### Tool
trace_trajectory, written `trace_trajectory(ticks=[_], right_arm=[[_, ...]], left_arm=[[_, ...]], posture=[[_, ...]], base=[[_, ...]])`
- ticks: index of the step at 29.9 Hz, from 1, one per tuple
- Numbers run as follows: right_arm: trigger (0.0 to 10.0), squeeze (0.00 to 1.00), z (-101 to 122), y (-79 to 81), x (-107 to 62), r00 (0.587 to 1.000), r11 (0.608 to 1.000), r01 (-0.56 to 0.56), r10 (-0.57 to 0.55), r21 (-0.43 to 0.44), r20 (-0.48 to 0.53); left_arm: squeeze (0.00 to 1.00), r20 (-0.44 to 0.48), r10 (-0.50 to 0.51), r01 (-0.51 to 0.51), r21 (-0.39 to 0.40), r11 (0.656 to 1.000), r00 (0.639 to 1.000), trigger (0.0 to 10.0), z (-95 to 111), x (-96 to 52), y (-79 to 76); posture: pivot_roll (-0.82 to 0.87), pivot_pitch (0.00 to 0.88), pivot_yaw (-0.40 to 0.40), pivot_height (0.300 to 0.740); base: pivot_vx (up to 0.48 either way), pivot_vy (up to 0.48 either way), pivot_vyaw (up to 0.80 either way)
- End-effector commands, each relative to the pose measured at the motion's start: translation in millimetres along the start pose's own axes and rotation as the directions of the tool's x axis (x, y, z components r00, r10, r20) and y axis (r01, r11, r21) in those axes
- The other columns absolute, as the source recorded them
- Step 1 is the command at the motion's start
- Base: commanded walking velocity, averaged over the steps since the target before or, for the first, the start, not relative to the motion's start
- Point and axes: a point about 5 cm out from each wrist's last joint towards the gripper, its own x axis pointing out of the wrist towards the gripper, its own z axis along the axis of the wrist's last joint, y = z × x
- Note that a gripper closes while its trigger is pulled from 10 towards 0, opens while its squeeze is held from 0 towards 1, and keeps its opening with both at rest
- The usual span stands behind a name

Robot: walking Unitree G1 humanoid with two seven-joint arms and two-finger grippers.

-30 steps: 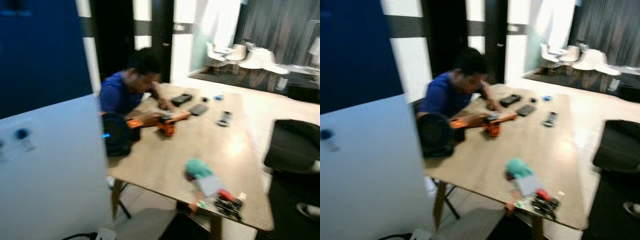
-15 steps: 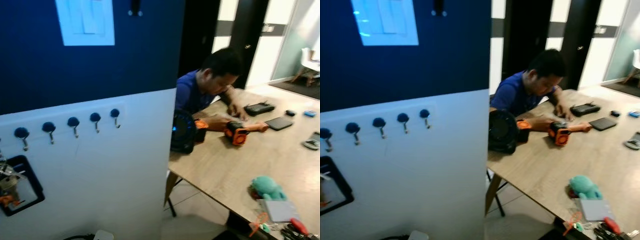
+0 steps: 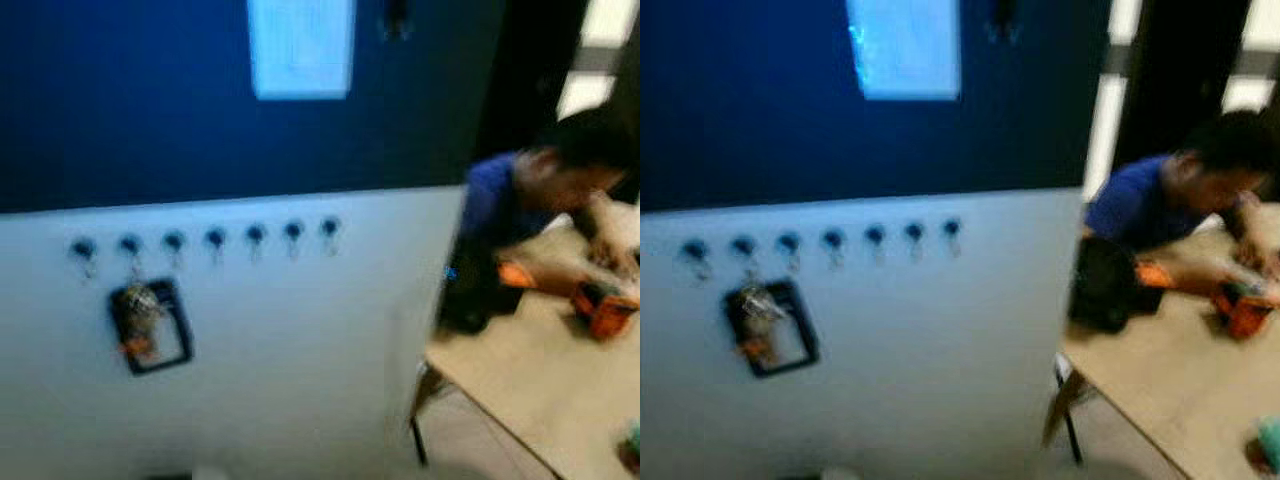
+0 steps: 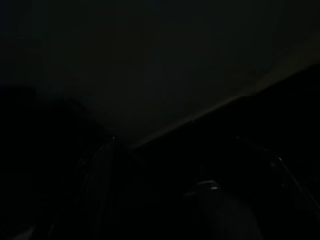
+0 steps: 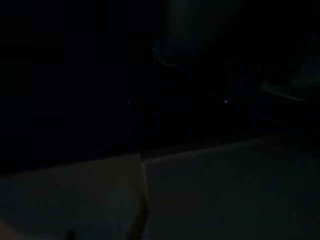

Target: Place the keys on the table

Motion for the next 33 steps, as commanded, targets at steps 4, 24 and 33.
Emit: trace_trajectory(ticks=[4, 24, 33], right_arm=[[10.0, 0.0, -8.1, -2.3, -2.9, 1.0, 1.0, 0.012, -0.011, 0.016, -0.028], [10.0, 0.0, -13.0, -0.9, -3.8, 0.999, 0.997, 0.039, -0.036, 0.073, -0.04], [10.0, 0.0, -13.2, -0.7, -3.9, 0.999, 0.996, 0.041, -0.038, 0.077, -0.038]], left_arm=[[0.0, -0.003, -0.016, 0.016, 0.003, 1.0, 1.0, 10.0, 1.7, 1.4, -2.7], [0.0, -0.03, -0.03, 0.03, 0.023, 0.999, 0.999, 10.0, 2.3, 2.9, -2.1], [0.0, -0.034, -0.026, 0.026, 0.011, 1.0, 0.999, 10.0, 2.4, 3.0, -1.1]], posture=[[0.07, 0.023, -0.026, 0.74], [0.07, 0.024, -0.011, 0.74], [0.07, 0.021, -0.011, 0.74]], base=[[0.0, 0.0, 0.8], [0.0, 0.0, 0.11], [0.0, 0.0, 0.0]])
